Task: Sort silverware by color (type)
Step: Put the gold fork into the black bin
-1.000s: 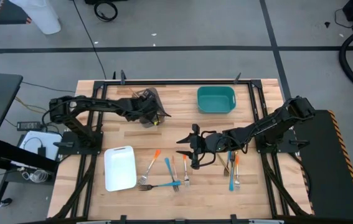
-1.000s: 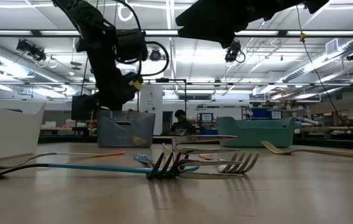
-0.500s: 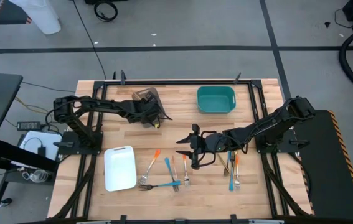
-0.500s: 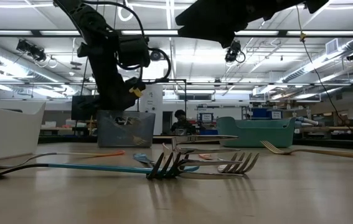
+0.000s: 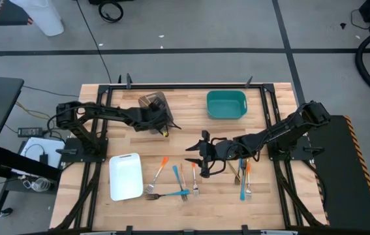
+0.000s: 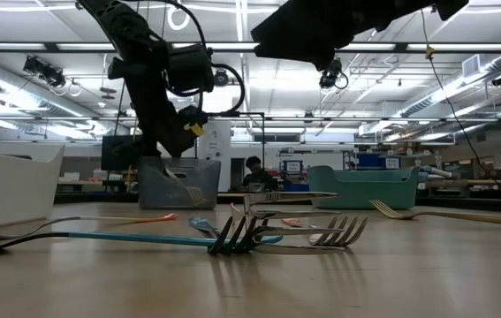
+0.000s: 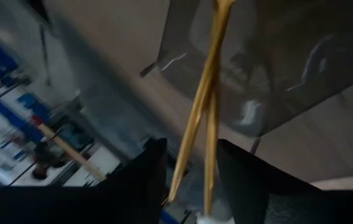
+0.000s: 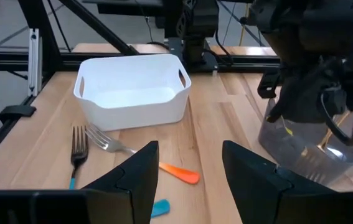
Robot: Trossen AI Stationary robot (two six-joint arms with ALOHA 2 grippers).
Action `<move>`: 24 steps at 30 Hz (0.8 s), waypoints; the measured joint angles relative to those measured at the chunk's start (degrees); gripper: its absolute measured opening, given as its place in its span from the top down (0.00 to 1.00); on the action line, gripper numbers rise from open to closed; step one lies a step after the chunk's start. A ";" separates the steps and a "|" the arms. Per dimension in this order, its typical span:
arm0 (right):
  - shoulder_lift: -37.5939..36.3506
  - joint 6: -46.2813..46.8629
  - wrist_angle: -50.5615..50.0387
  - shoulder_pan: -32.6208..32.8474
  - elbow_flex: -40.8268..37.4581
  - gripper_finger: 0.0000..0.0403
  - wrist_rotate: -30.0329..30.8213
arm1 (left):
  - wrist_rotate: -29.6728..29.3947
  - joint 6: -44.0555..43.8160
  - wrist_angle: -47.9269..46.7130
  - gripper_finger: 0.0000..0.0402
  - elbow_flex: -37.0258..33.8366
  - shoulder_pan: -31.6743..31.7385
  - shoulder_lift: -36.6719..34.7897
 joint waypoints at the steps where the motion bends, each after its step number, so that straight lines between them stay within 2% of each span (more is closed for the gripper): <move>1: 0.00 0.20 0.80 0.00 -0.60 0.53 0.00 | -1.33 0.00 -0.02 0.61 0.00 -0.46 -0.13; 8: 0.00 2.06 2.97 0.00 -3.70 0.53 0.68 | -5.50 -0.58 0.04 0.64 0.02 -3.21 -3.25; 13: 0.00 3.39 3.44 0.02 -5.14 0.53 0.70 | -5.97 -4.90 -0.72 0.65 0.04 -5.45 -7.44; 24: -0.02 2.90 5.09 -0.04 -6.99 0.53 1.73 | -5.76 -16.11 1.65 0.65 0.04 -17.62 -14.02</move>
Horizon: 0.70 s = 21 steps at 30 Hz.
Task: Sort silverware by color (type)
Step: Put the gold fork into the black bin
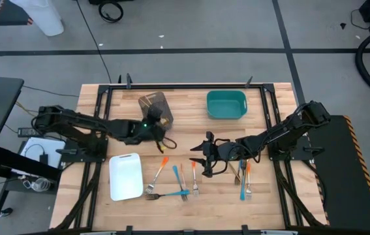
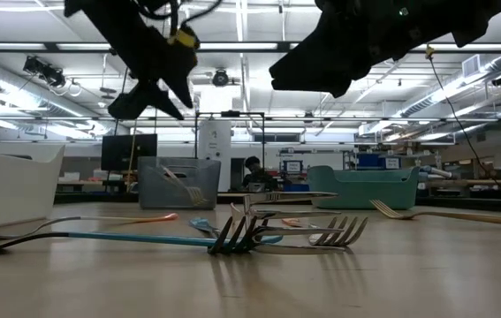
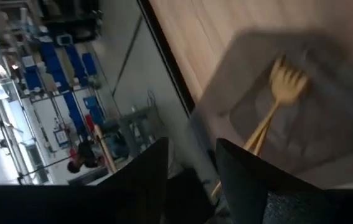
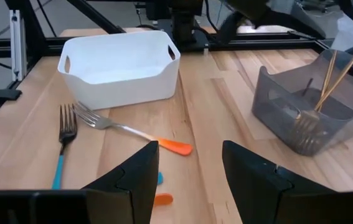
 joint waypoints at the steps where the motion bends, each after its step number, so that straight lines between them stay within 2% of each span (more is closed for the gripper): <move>1: 0.00 0.00 0.02 0.00 0.00 0.53 0.00 | -0.04 -1.72 1.11 0.65 0.01 -1.19 -0.03; 13: 0.00 -0.61 -0.37 0.00 0.00 0.53 0.02 | 0.48 -15.62 2.05 0.65 0.00 -15.99 0.04; 21: 0.00 -0.61 -0.39 0.00 0.00 0.53 0.02 | 16.52 -25.55 1.50 0.65 0.00 -18.27 0.06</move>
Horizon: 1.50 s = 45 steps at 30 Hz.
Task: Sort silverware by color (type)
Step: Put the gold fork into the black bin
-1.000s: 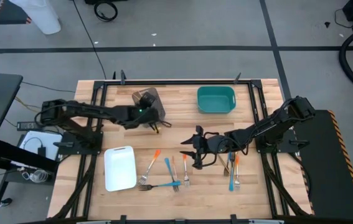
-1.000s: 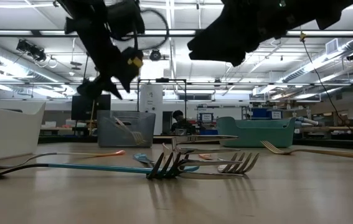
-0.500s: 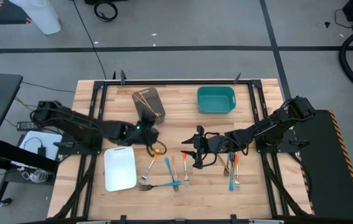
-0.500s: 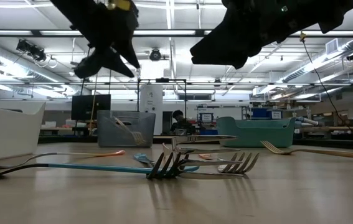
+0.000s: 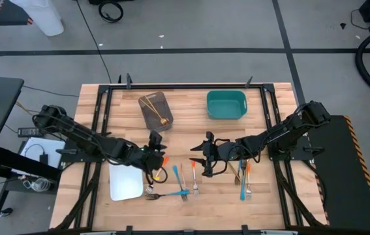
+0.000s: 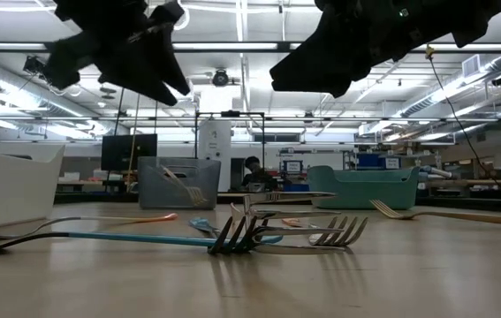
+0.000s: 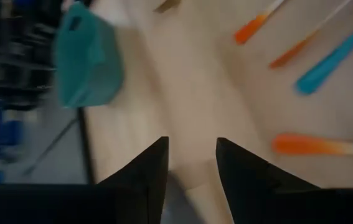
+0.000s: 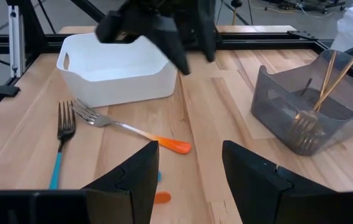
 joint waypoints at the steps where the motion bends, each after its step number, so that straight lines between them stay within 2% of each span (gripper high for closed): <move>1: 0.00 -0.01 0.00 0.00 0.00 0.53 0.00 | 1.90 -0.75 -0.06 0.65 0.00 0.00 0.00; 7: 0.00 -0.12 -1.28 0.00 0.00 0.53 0.06 | 12.00 -6.47 -0.03 0.65 0.00 -0.04 0.00; 13: 0.00 2.55 -7.26 -0.07 0.00 0.53 4.97 | 19.89 -12.37 -0.03 0.65 0.00 0.58 0.00; 24: 0.00 7.96 -14.46 -1.09 0.00 0.53 5.81 | 20.14 -18.29 -0.06 0.65 0.00 -0.01 0.02; 34: -0.06 11.57 -18.77 -1.31 0.11 0.53 5.79 | 20.09 -18.33 0.31 0.65 -0.02 -0.04 0.02; 43: -0.11 18.49 -33.06 -1.75 4.97 0.55 7.67 | 20.02 -16.83 0.89 0.65 -0.15 -0.01 0.04; 45: -0.11 19.55 -34.91 -1.75 5.74 0.56 7.78 | 19.94 -16.77 4.25 0.65 -1.87 0.00 0.02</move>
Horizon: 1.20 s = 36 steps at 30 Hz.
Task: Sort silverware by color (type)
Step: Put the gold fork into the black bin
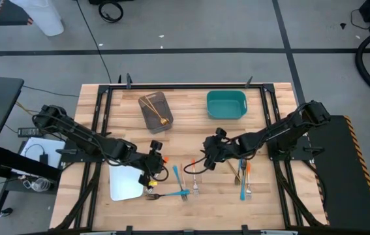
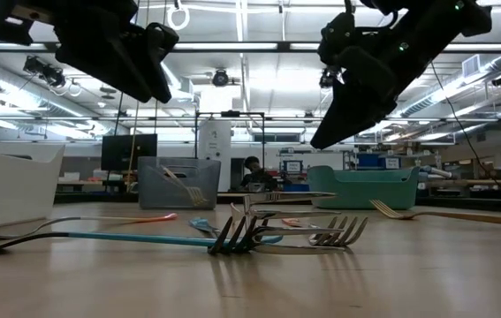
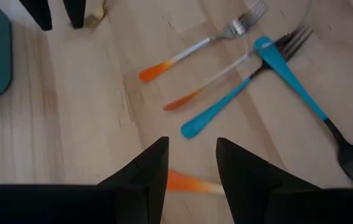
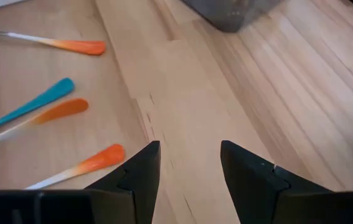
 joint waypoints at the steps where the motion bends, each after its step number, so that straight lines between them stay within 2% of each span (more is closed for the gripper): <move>1: 0.00 0.55 -1.04 0.00 0.35 0.56 -0.01 | 0.02 0.24 2.01 0.65 -1.51 0.00 0.00; 6: -0.02 4.90 -5.73 0.00 2.37 0.57 -0.92 | -0.10 0.06 7.98 0.65 -6.73 0.00 0.07; 17: -0.04 16.56 -21.24 -0.06 5.41 0.57 -4.08 | -1.59 1.59 17.95 0.65 -12.17 0.04 0.02; 22: -0.04 20.42 -25.99 -1.49 5.41 0.57 -8.15 | -1.66 3.01 23.03 0.65 -14.00 0.43 0.02; 29: -0.04 24.45 -30.99 -3.60 5.41 0.57 -13.86 | -1.70 1.15 23.53 0.65 -14.15 2.61 0.02; 32: -0.04 24.61 -32.36 -3.67 5.41 0.57 -14.10 | -2.20 1.02 23.58 0.65 -14.15 3.06 0.02; 36: -0.04 26.41 -33.59 -3.21 4.84 0.57 -16.03 | -5.18 0.96 23.58 0.65 -14.15 3.06 0.02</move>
